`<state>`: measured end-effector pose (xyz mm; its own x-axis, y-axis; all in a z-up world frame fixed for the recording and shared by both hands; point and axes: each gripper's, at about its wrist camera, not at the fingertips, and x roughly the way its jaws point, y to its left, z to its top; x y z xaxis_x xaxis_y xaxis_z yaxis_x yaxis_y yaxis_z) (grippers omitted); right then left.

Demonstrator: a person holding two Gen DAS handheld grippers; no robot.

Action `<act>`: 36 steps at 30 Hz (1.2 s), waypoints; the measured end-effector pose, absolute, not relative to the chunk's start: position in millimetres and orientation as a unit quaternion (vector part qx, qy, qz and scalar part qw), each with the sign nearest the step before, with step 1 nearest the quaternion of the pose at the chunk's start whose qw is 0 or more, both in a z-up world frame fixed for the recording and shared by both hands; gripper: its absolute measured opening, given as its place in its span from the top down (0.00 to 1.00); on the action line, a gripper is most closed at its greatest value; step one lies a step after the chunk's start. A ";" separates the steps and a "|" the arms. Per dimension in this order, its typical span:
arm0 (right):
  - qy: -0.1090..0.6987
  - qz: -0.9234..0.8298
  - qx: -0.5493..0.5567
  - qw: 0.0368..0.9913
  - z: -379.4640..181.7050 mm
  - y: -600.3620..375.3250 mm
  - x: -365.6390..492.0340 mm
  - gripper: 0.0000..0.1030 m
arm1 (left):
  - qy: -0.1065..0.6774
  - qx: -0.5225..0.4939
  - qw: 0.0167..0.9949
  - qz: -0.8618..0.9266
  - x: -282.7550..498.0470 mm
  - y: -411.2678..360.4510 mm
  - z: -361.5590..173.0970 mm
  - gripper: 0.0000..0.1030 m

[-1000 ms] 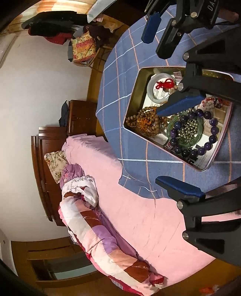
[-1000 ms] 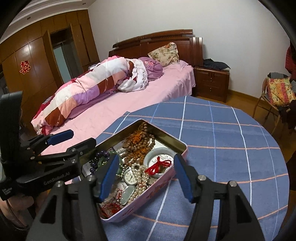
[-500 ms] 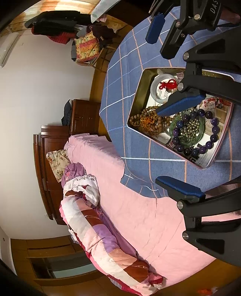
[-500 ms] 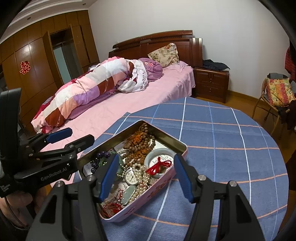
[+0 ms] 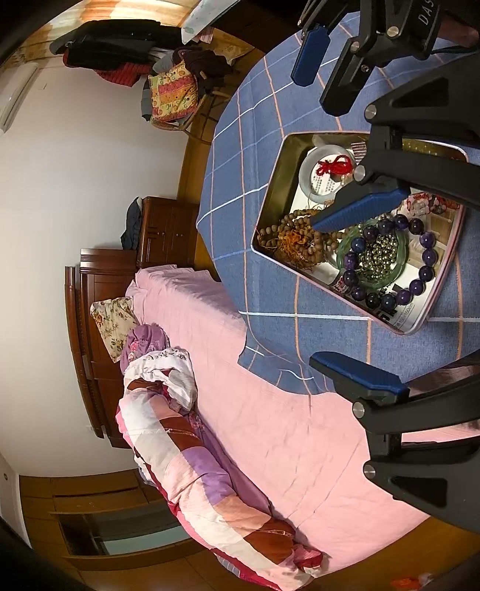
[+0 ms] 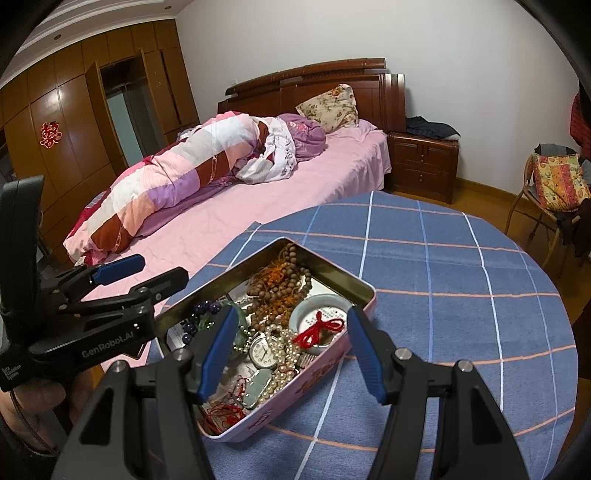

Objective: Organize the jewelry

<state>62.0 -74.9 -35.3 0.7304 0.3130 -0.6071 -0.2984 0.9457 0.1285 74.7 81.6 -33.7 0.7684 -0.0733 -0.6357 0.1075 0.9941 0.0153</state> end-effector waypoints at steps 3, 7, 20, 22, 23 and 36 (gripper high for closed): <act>0.329 0.165 0.011 0.930 -36.3 -74.0 62.0 0.37 | 0.337 0.026 0.940 -0.049 74.8 81.6 -33.7 0.35; 0.328 0.165 0.011 0.930 -35.8 -74.8 62.1 0.37 | 0.338 0.026 0.939 -0.048 75.4 82.0 -34.9 0.35; 0.329 0.166 0.011 0.929 -37.3 -72.7 61.6 0.37 | 0.343 0.023 0.938 -0.049 77.4 82.8 -38.0 0.35; 0.329 0.166 0.011 0.930 -37.1 -72.7 61.8 0.37 | 0.344 0.022 0.937 -0.049 79.1 83.4 -38.1 0.35; 0.329 0.166 0.011 0.929 -37.2 -72.6 61.8 0.37 | 0.345 0.023 0.937 -0.050 79.4 83.2 -38.3 0.35; 0.330 0.166 0.011 0.929 -37.8 -72.4 62.0 0.37 | 0.352 0.018 0.935 -0.035 82.4 85.9 -41.2 0.35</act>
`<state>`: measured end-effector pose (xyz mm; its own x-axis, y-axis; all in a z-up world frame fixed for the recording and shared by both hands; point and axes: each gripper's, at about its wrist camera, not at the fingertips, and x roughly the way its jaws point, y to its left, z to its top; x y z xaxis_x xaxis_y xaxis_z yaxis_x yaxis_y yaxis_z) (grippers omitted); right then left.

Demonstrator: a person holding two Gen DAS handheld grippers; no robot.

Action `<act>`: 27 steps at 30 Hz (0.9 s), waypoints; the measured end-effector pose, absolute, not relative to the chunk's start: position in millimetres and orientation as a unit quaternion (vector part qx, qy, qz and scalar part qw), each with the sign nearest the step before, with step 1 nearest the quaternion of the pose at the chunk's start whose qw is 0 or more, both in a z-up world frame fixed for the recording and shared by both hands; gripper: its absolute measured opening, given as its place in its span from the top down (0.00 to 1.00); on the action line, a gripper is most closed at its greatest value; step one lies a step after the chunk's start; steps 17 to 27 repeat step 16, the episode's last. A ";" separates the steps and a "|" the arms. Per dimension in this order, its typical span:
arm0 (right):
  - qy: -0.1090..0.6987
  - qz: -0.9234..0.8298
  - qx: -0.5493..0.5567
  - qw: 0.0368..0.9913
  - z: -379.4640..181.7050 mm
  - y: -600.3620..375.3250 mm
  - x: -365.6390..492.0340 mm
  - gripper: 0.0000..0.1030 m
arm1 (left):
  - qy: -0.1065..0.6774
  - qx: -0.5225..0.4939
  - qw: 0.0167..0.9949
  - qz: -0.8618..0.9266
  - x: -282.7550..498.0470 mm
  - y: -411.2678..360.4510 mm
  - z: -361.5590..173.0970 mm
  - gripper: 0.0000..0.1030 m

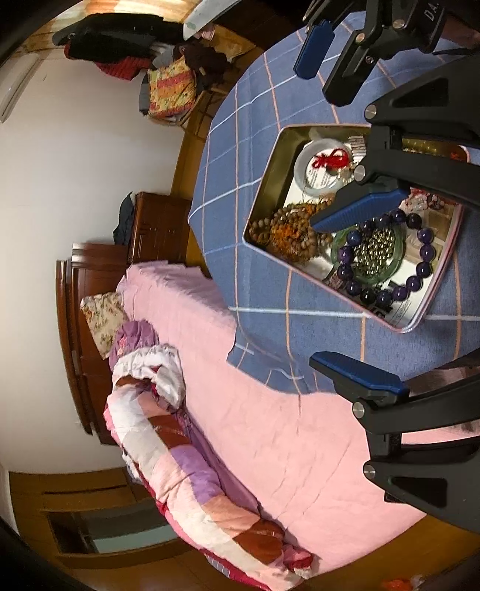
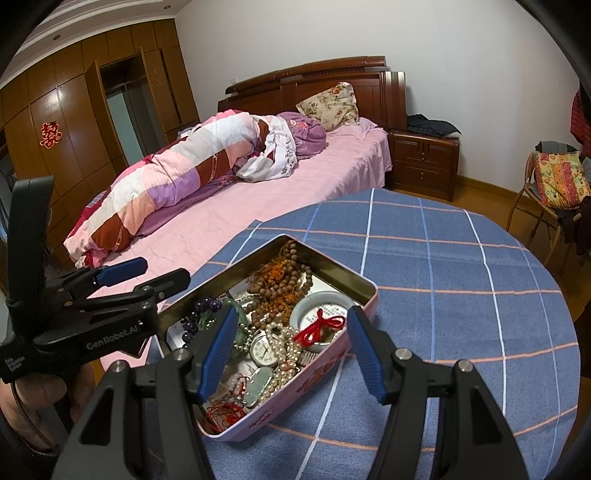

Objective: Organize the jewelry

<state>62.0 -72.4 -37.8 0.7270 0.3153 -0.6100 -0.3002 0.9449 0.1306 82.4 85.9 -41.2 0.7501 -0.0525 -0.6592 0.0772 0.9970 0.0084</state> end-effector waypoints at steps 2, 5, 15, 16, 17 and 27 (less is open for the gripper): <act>0.331 0.165 0.011 0.929 -39.2 -70.8 61.3 0.37 | 0.350 0.024 0.936 -0.033 82.2 85.0 -40.9 0.35; 0.331 0.165 0.011 0.929 -39.4 -70.8 61.5 0.37 | 0.352 0.032 0.935 -0.026 83.1 83.9 -42.4 0.35; 0.336 0.166 0.012 0.927 -44.1 -70.6 60.5 0.36 | 0.341 0.042 0.939 -0.020 81.1 87.3 -43.3 0.33; 0.335 0.165 0.012 0.928 -43.5 -71.4 60.7 0.34 | 0.341 0.043 0.939 -0.019 81.6 86.6 -42.8 0.33; 0.335 0.165 0.012 0.928 -43.5 -71.4 60.7 0.34 | 0.341 0.043 0.939 -0.019 81.6 86.6 -42.8 0.33; 0.335 0.165 0.012 0.928 -43.5 -71.4 60.7 0.34 | 0.341 0.043 0.939 -0.019 81.6 86.6 -42.8 0.33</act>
